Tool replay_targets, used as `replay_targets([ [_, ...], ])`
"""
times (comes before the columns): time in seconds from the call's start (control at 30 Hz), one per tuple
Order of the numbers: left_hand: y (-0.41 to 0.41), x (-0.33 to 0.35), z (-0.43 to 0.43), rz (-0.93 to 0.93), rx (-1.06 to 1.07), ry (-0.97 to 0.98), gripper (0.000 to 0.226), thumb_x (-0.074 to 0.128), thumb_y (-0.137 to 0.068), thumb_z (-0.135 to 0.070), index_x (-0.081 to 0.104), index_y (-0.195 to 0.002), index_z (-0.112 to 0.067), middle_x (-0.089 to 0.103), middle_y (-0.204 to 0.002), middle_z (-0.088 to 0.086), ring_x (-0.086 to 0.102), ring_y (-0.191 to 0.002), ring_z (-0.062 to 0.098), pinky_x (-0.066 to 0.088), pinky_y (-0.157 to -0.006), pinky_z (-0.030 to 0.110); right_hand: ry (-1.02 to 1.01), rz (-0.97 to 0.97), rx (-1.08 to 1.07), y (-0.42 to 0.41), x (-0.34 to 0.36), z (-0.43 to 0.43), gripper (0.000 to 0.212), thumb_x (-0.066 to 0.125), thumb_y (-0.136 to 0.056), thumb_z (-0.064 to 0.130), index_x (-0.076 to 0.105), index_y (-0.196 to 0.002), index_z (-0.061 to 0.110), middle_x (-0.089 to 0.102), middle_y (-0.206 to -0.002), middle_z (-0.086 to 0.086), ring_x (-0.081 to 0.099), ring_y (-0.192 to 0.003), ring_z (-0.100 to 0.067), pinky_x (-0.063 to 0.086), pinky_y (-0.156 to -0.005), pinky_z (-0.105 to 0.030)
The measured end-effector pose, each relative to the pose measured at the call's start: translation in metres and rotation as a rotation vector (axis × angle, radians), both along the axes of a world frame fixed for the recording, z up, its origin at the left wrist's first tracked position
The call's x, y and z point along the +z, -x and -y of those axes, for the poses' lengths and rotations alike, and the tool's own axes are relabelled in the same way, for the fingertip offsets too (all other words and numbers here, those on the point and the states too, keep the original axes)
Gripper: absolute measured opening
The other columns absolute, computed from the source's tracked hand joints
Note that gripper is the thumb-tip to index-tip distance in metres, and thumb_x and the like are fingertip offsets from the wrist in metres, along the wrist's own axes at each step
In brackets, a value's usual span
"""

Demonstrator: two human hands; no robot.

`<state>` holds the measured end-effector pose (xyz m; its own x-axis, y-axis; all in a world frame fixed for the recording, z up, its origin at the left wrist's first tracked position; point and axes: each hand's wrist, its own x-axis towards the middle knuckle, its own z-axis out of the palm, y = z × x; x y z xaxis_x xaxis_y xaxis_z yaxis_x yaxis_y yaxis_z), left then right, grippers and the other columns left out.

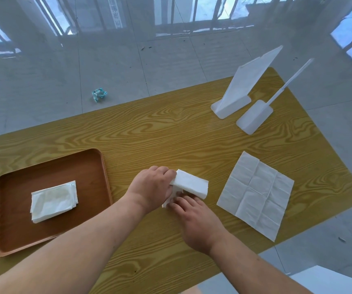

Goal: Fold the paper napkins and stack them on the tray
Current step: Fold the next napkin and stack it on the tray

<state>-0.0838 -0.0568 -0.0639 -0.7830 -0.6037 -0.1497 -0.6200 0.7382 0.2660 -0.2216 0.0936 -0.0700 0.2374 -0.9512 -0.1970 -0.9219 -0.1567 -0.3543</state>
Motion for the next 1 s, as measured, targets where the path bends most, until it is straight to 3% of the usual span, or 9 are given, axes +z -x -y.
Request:
replay_targets([
  [0.07, 0.003, 0.002, -0.001, -0.035, 0.082, -0.090, 0.036, 0.056, -0.098, -0.031, 0.064, -0.132, -0.021, 0.071, -0.119, -0.002, 0.065, -0.105, 0.025, 0.055, -0.086, 0.043, -0.031, -0.001, 0.013, 0.000, -0.001, 0.000, 0.054, 0.049, -0.092, 0.017, 0.045, -0.146, 0.020, 0.056, -0.143, -0.003, 0.041, -0.143, -0.025, 0.036, -0.117, -0.043],
  [0.17, 0.008, 0.008, 0.000, -0.150, 0.457, -0.403, 0.024, 0.056, -0.097, -0.033, 0.073, -0.115, -0.031, 0.076, -0.103, -0.012, 0.069, -0.093, 0.015, 0.058, -0.079, 0.040, -0.050, 0.075, -0.067, 0.001, 0.002, 0.002, 0.055, 0.048, -0.090, 0.015, 0.047, -0.145, 0.023, 0.056, -0.143, -0.001, 0.049, -0.134, -0.024, 0.040, -0.112, -0.041],
  [0.3, 0.008, 0.015, 0.010, -0.436, 0.934, -1.184, 0.022, 0.063, -0.103, -0.026, 0.076, -0.108, -0.010, 0.081, -0.105, 0.010, 0.077, -0.095, 0.028, 0.062, -0.090, 0.049, 0.060, 0.423, -0.692, 0.007, 0.013, 0.017, 0.037, 0.055, -0.088, 0.027, 0.054, -0.125, 0.029, 0.059, -0.115, 0.013, 0.055, -0.101, -0.009, 0.047, -0.083, -0.028],
  [0.4, -0.004, 0.018, 0.014, -0.439, 0.956, -1.425, 0.028, 0.066, -0.102, -0.032, 0.076, -0.116, -0.009, 0.082, -0.104, 0.008, 0.079, -0.094, 0.024, 0.061, -0.086, 0.043, -0.199, 0.694, -1.008, 0.021, 0.024, 0.039, 0.044, 0.067, -0.084, 0.049, 0.051, -0.123, 0.035, 0.059, -0.102, 0.010, 0.059, -0.086, -0.009, 0.047, -0.067, -0.025],
  [0.5, -0.012, 0.019, 0.015, -0.401, 0.948, -1.483, 0.027, 0.067, -0.101, -0.031, 0.075, -0.117, -0.011, 0.082, -0.105, 0.008, 0.079, -0.095, 0.024, 0.060, -0.081, 0.040, -0.544, 1.034, -1.082, 0.032, 0.030, 0.057, 0.040, 0.068, -0.089, 0.050, 0.068, -0.117, 0.022, 0.066, -0.098, -0.001, 0.057, -0.076, -0.013, 0.048, -0.068, -0.032],
  [0.57, -0.015, 0.019, 0.015, -0.414, 0.934, -1.468, 0.025, 0.067, -0.101, -0.030, 0.076, -0.116, -0.012, 0.082, -0.107, 0.009, 0.079, -0.095, 0.024, 0.060, -0.080, 0.039, -0.629, 1.227, -1.105, 0.034, 0.033, 0.062, 0.032, 0.062, -0.094, 0.044, 0.076, -0.107, 0.017, 0.066, -0.091, -0.003, 0.053, -0.069, -0.014, 0.044, -0.066, -0.032],
  [0.7, -0.020, 0.021, 0.015, -0.440, 0.905, -1.401, 0.026, 0.071, -0.099, -0.031, 0.077, -0.116, -0.013, 0.081, -0.108, 0.006, 0.076, -0.095, 0.021, 0.057, -0.075, 0.034, -0.592, 1.156, -1.036, 0.032, 0.032, 0.065, 0.034, 0.068, -0.094, 0.047, 0.080, -0.101, 0.016, 0.065, -0.081, 0.000, 0.049, -0.064, -0.012, 0.042, -0.065, -0.031],
  [0.87, -0.026, 0.022, 0.016, -0.453, 0.838, -1.197, 0.017, 0.079, -0.092, -0.030, 0.082, -0.106, -0.019, 0.082, -0.097, -0.004, 0.073, -0.088, 0.011, 0.051, -0.077, 0.027, -0.575, 1.114, -1.020, 0.024, 0.031, 0.068, 0.012, 0.067, -0.096, 0.019, 0.076, -0.102, 0.013, 0.058, -0.060, 0.000, 0.044, -0.045, -0.009, 0.036, -0.042, -0.025],
  [1.0, -0.028, 0.030, 0.018, -0.568, 0.796, -1.162, 0.020, 0.082, -0.089, -0.036, 0.081, -0.100, -0.019, 0.076, -0.073, -0.004, 0.062, -0.054, 0.010, 0.048, -0.050, 0.020, -0.561, 1.353, -1.014, 0.019, 0.035, 0.072, 0.015, 0.063, -0.100, 0.021, 0.070, -0.109, 0.011, 0.077, -0.091, -0.012, 0.068, -0.068, -0.022, 0.056, -0.059, -0.034],
])
